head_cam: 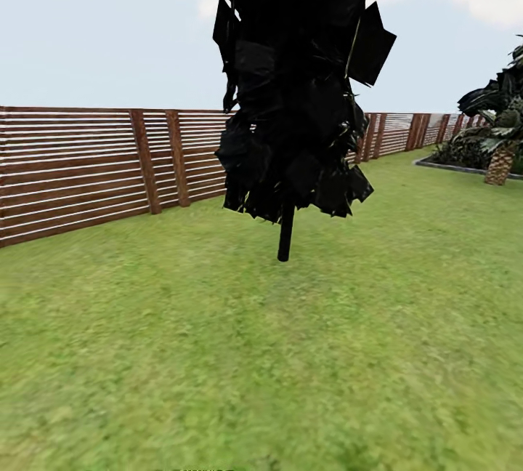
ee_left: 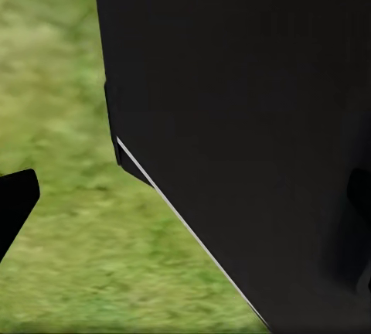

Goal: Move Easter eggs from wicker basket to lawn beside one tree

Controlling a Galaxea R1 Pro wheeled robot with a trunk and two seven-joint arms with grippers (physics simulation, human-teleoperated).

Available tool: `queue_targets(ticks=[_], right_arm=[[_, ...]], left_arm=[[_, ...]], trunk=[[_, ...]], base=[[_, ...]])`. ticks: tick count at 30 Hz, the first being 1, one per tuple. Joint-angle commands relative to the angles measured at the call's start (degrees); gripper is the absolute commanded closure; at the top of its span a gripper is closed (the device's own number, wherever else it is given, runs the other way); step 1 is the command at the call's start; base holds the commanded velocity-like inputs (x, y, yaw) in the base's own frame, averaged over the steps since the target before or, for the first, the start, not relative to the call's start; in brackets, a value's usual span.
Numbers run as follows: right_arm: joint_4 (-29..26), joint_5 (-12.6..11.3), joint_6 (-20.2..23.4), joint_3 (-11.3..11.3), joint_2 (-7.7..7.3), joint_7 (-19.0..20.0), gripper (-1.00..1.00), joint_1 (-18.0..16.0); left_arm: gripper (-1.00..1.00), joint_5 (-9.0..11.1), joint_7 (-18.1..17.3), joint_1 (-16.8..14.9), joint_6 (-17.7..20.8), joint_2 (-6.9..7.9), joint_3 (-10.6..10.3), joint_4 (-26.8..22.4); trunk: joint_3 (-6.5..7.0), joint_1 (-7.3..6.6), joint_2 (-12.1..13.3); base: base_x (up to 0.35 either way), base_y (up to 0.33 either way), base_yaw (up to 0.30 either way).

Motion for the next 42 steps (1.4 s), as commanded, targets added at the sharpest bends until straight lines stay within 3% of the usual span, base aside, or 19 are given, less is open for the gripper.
queue_targets(ticks=[1, 42], right_arm=[[-0.09, 0.44, -0.02, 0.11, 0.0, -0.19, -1.0, 0.04], [-0.09, 0.44, -0.02, 0.11, 0.0, -0.19, -1.0, 0.04]], left_arm=[[-1.0, -0.02, -0.02, 0.0, 0.02, 0.0, -0.02, -0.05], [-1.0, 0.07, 0.03, 0.0, -0.16, 0.09, 0.09, -0.07]], trunk=[[-0.03, 0.0, -0.02], [-0.03, 0.0, -0.02]], base=[[0.0, 0.0, 0.3], [0.0, 0.0, 0.3]])
